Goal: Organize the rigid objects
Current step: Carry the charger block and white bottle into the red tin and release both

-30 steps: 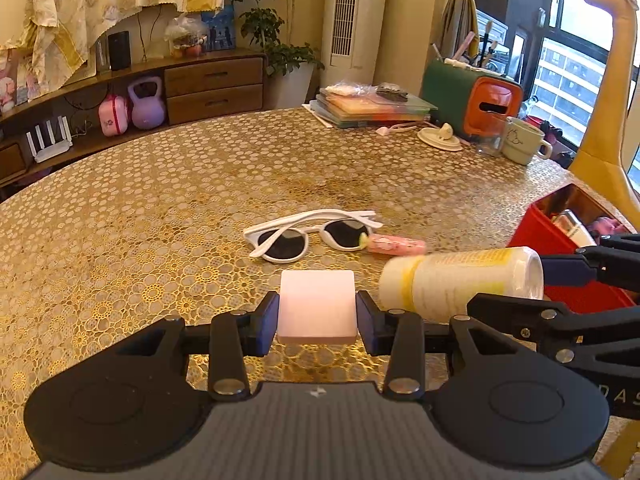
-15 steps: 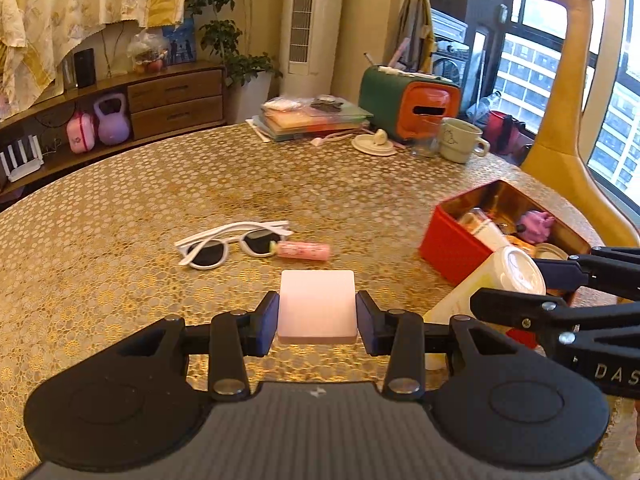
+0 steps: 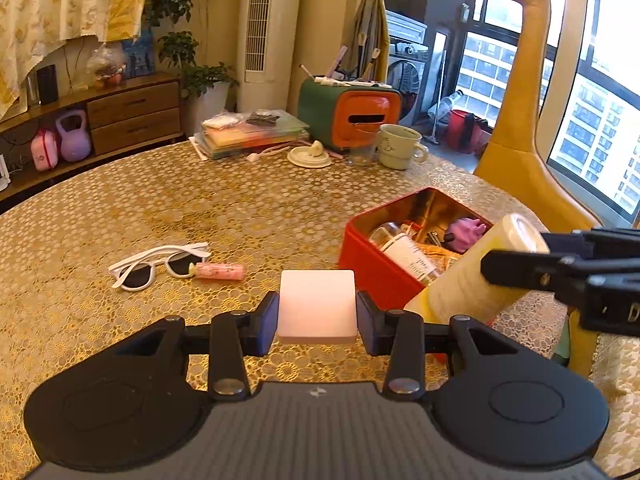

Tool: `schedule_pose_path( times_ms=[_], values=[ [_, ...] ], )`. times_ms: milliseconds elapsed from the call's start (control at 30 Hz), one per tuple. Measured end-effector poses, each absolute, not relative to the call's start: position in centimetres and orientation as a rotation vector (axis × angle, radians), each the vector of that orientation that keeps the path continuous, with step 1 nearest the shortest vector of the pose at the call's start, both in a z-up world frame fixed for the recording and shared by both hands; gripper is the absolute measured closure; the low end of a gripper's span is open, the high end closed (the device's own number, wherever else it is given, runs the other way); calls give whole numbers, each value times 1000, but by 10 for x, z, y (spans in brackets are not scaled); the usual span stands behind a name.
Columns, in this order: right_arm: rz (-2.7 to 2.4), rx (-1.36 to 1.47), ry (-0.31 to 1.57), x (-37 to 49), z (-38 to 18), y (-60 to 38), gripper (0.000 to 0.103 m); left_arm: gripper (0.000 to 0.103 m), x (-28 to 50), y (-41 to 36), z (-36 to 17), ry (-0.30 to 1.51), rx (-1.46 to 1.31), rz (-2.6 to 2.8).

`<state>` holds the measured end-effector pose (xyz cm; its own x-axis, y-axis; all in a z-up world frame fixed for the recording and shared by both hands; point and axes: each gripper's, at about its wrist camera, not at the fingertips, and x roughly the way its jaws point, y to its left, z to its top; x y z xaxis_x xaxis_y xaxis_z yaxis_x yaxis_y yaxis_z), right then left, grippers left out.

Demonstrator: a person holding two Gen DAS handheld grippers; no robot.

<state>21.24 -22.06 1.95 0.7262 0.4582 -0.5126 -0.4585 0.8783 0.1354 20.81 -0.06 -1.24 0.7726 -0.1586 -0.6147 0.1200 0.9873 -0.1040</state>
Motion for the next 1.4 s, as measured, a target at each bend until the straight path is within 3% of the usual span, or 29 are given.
schedule_pose_path(
  times_ms=[833,1400],
  values=[
    [357,4,598,250,10,-289,59,63,272,-82,7,662,-5,-261],
    [425,74,711,286,-20,-304,59,63,327,-123,-18,729,25,-299]
  ],
)
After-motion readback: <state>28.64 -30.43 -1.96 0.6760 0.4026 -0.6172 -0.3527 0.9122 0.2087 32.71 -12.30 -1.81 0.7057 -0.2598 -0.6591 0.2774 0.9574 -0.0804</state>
